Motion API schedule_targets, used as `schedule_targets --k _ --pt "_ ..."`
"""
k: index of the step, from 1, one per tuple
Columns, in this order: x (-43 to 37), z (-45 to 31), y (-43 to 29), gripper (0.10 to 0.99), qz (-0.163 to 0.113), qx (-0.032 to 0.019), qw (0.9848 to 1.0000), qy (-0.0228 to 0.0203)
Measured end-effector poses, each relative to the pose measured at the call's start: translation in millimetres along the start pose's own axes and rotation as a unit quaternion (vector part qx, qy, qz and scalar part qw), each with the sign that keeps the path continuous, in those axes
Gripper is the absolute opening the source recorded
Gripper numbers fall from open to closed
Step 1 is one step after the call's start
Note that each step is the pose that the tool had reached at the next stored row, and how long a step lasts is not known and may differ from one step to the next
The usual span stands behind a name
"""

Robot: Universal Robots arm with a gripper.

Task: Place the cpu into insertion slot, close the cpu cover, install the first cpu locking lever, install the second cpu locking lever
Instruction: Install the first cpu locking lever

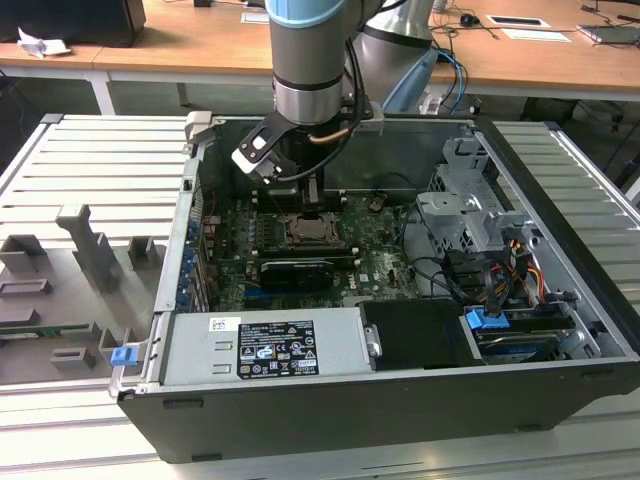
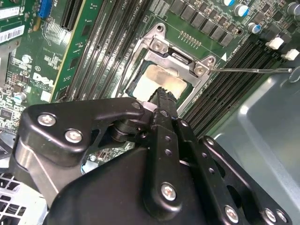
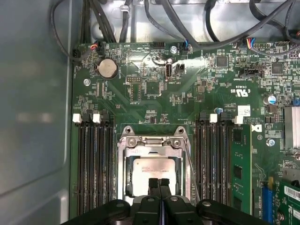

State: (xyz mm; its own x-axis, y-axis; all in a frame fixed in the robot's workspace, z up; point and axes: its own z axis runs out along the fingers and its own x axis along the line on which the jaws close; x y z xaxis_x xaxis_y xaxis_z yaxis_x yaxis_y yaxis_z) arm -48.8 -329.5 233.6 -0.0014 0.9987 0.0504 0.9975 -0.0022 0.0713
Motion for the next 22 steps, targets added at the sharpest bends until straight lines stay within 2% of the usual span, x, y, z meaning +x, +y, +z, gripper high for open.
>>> schedule_targets --k 12,22 --pt "0.1 -3.5 0.0 0.106 0.000 0.0000 1.0000 -0.0001" --pt "0.6 -12.4 0.7 0.106 0.000 0.0000 1.0000 -0.0002"
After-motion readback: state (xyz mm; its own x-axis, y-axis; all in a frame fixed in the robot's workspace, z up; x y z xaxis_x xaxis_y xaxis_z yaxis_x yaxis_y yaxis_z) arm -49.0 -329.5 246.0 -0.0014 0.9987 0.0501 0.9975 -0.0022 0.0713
